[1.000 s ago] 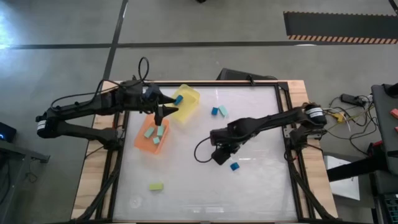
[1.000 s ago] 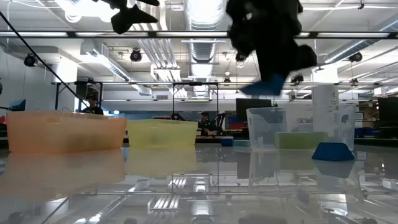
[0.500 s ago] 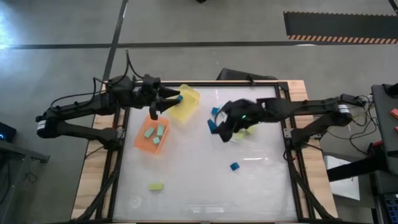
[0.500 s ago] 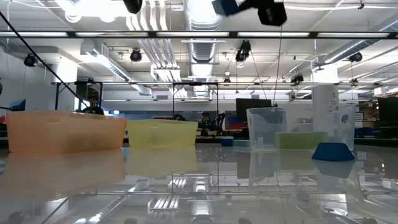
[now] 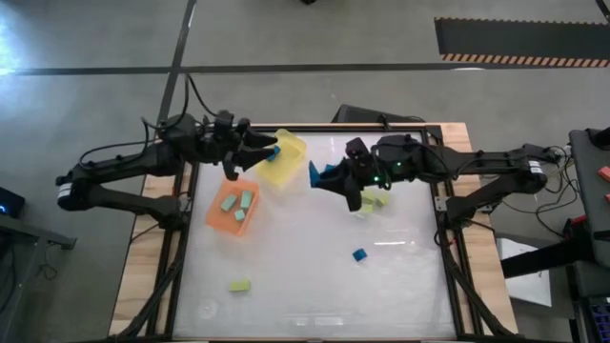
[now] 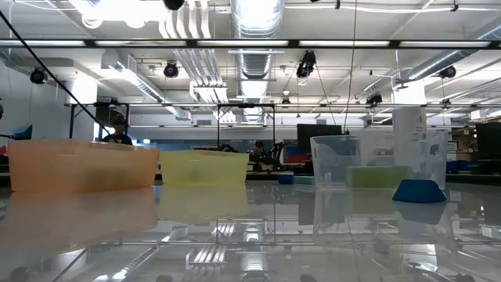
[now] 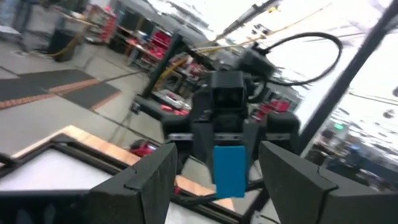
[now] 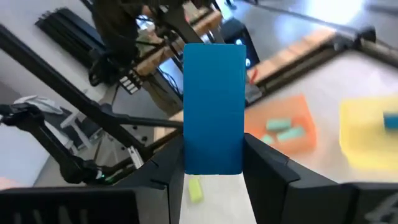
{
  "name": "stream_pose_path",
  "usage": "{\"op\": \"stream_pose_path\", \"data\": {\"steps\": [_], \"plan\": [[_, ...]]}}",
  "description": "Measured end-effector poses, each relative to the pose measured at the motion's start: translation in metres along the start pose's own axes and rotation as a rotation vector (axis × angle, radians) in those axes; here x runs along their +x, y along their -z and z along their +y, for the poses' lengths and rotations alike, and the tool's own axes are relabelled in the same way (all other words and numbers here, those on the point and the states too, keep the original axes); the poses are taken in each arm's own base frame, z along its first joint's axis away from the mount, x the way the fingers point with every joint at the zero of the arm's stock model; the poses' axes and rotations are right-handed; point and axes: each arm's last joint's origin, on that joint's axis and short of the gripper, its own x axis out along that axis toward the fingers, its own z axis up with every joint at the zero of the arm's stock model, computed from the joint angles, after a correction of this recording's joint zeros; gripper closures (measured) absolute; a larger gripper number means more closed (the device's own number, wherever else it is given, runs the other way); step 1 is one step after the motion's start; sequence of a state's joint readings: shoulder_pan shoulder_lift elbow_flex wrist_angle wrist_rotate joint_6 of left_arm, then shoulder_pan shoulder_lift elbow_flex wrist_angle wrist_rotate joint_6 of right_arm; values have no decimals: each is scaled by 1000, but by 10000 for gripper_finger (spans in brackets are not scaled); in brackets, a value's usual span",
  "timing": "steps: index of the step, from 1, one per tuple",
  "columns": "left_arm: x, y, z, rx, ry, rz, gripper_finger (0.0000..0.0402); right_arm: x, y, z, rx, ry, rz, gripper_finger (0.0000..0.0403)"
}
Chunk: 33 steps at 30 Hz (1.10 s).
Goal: Sort & place blocks by color
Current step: Put the blue block into the yellow bin
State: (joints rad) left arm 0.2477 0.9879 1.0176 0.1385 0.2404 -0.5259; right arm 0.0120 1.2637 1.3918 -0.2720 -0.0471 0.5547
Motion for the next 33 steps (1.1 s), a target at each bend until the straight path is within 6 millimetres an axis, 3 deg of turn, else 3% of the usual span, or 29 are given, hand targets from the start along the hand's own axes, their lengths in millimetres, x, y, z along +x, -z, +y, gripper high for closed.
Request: {"op": "stream_pose_path", "data": {"steps": [8,23,33], "plan": [[19,12,-3,-1,146,59,191,14,-3,-5,-112,-5,-51,284],[65,39,20,-104,143,64,191,15,-7,-14,-142,14,-57,286],[73,38,21,-103,192,1,211,16,-7,-14,-139,15,-56,284]]}}
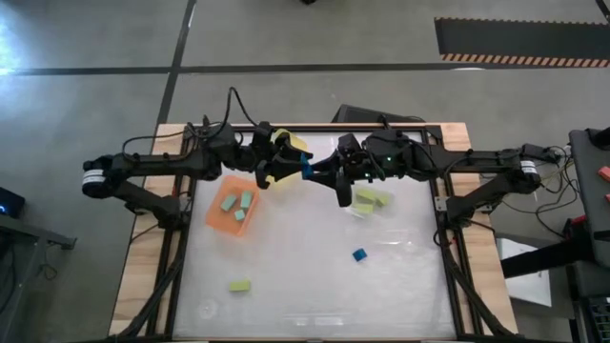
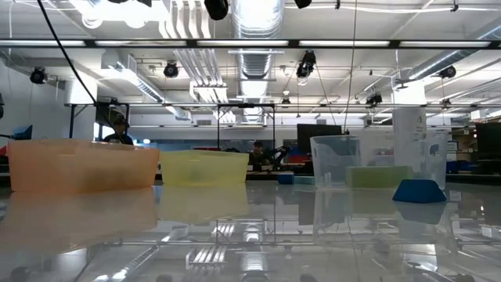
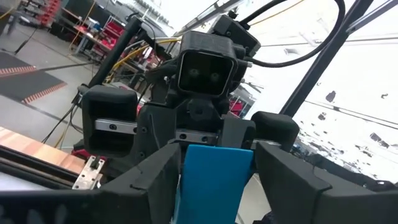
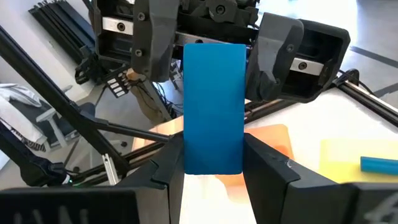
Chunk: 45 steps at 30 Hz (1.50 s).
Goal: Sort & place blocks by color
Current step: Put the blue block into the yellow bin
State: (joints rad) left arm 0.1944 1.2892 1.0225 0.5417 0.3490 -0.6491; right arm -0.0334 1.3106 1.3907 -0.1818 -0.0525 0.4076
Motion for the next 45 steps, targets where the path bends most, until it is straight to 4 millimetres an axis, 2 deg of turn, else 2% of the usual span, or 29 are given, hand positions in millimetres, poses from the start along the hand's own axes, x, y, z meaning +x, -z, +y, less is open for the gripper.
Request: {"op": "stream_pose_path", "data": {"steps": [7,11,17,23,26,34,37,41,45], "plan": [[0,0,1,12,-4,1,278,0,0,0,16,0,1,283],[0,0,1,10,-5,1,279,0,0,0,16,0,2,275],[0,1,2,-10,-20,5,278,-1,1,0,-6,5,8,231],[-5,1,13,-32,-96,53,275,-13,0,-8,43,60,64,200],[-12,2,25,-62,-188,112,274,-24,-3,-10,67,91,100,197],[-42,11,75,-222,-575,333,273,-45,-4,-9,82,153,143,200],[-55,14,93,-274,-729,386,273,-49,-5,-8,80,167,137,200],[-67,14,113,-334,-849,434,274,-50,-6,-8,80,166,134,200],[-67,10,126,-326,-920,516,281,-51,-6,-8,79,166,135,200]]}}
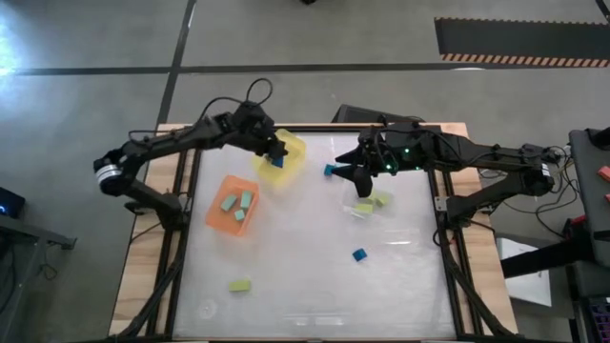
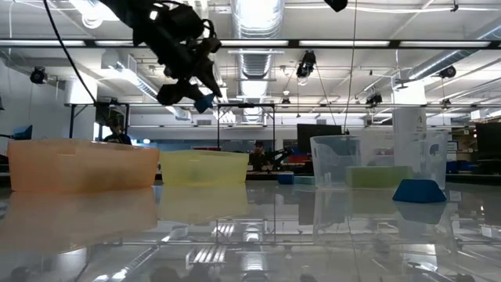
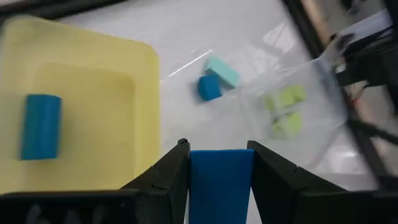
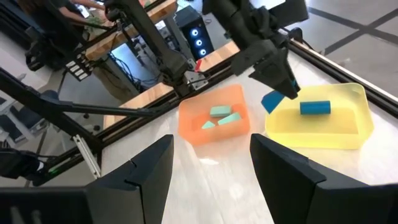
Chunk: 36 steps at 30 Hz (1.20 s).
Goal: Sort & place blocks by color
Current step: Put the blue block into the yellow bin
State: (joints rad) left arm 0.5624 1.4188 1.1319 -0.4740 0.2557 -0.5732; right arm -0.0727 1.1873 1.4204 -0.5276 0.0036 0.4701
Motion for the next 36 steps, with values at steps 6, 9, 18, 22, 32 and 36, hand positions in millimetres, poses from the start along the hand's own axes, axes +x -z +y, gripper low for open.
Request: {"op": "stream_pose_path", "data": {"steps": [6,9,18,22,32,36], "plan": [[17,-21,2,70,-170,142,282,0,2,-1,-2,9,17,200],[31,-31,6,102,-220,204,282,0,3,-1,-3,14,28,200],[75,-40,28,90,-303,285,282,0,5,-3,-2,27,53,200],[86,-37,36,90,-346,304,282,0,5,-3,-2,27,54,200],[98,-36,42,108,-369,304,247,0,5,-3,-10,28,55,200],[95,-37,41,111,-371,293,245,0,5,-3,-9,28,55,200]]}}
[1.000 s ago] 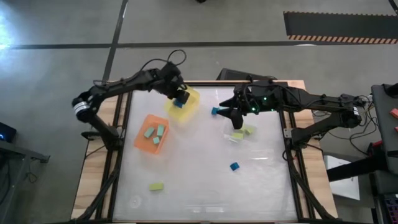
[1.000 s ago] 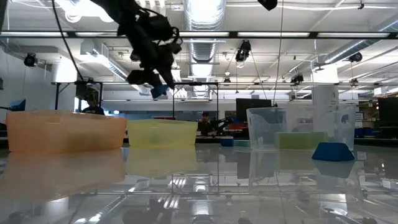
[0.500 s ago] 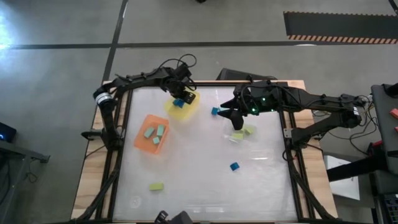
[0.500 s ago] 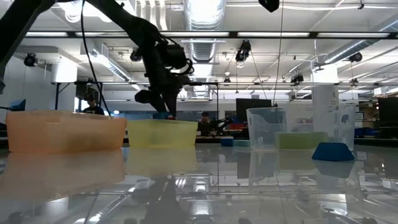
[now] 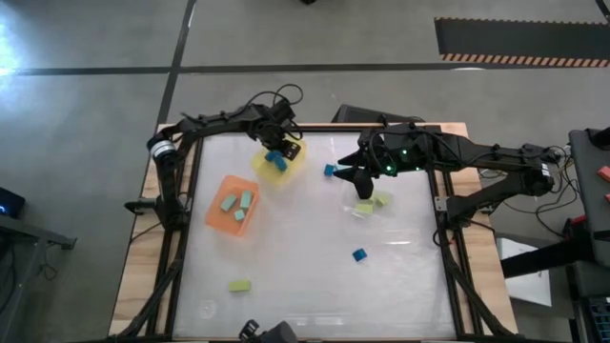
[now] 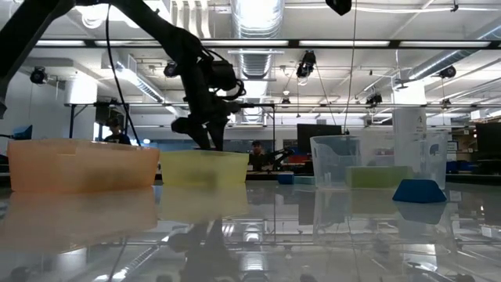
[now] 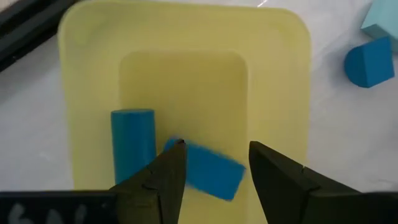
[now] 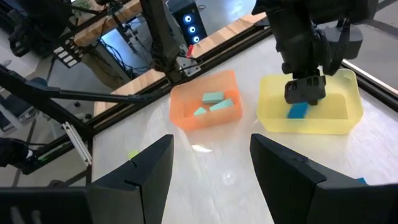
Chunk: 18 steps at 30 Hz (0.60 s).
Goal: Sort & place blocks by color
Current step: Put the blue block into the yellow bin
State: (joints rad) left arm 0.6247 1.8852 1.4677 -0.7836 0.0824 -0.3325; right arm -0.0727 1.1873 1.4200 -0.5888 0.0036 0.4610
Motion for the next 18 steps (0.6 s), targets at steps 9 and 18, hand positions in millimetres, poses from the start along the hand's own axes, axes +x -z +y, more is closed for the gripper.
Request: {"op": "stream_pose_path", "data": {"steps": [9,18], "plan": [[-29,2,-8,19,23,-62,243,0,2,-1,55,11,21,200],[-95,22,-35,104,119,-211,242,7,6,-4,171,60,48,200]]}}
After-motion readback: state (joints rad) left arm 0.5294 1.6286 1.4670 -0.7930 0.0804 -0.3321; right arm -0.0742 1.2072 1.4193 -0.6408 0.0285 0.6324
